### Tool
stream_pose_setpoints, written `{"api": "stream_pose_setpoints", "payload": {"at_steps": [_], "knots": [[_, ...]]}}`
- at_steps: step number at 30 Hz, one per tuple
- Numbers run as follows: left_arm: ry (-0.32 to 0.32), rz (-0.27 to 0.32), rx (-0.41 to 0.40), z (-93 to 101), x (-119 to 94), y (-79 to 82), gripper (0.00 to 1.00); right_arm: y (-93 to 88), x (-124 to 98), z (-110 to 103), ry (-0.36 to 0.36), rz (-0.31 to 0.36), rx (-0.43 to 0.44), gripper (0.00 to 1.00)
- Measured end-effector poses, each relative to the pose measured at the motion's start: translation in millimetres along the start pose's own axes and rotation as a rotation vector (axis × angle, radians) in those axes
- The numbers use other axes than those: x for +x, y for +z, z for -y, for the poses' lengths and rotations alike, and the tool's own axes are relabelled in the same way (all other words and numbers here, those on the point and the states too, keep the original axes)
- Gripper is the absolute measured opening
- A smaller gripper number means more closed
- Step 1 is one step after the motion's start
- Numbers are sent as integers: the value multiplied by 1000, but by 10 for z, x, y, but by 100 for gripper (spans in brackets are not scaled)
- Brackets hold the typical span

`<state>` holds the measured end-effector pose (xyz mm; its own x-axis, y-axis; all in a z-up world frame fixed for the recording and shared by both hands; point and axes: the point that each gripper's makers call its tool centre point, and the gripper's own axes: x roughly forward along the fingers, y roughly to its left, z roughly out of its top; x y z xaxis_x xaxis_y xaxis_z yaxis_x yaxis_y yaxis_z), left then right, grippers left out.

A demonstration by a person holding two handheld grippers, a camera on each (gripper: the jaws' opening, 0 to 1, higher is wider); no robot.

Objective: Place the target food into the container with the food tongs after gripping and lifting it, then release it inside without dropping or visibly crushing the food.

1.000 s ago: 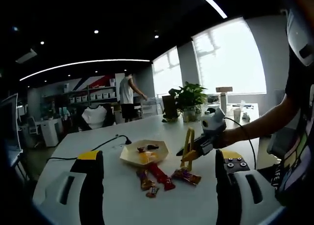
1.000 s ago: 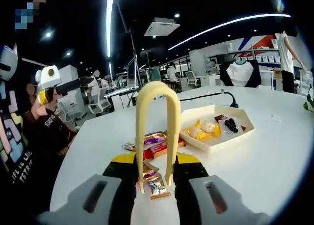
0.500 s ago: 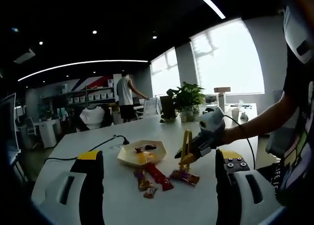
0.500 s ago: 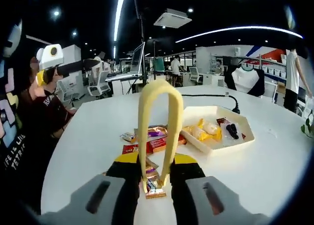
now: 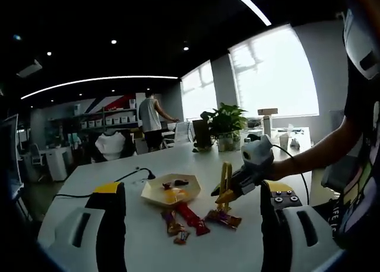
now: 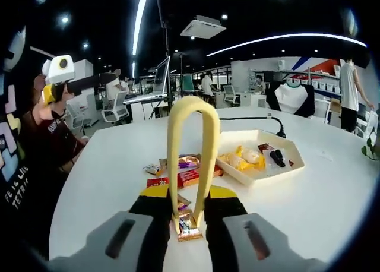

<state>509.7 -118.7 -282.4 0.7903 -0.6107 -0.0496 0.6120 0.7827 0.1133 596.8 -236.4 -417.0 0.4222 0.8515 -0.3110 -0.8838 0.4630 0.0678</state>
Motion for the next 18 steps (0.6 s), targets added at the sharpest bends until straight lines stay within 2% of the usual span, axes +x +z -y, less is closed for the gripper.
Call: {"api": "stream_pose_setpoints", "payload": {"at_steps": [7,9,11,18], "knots": [[11,11,14,-72,-4,70,100,10,-10,6,-3,-3,-5,17],[9,9,17,-83,0,72,100,51,-30,46,-18,9,3,17],[7,2,16,-87,6,67,100,156,-63,97,-32,54,30,17],[-23,-14,36,-22,7,45,100,330,-137,260,-77,105,49,17]]}}
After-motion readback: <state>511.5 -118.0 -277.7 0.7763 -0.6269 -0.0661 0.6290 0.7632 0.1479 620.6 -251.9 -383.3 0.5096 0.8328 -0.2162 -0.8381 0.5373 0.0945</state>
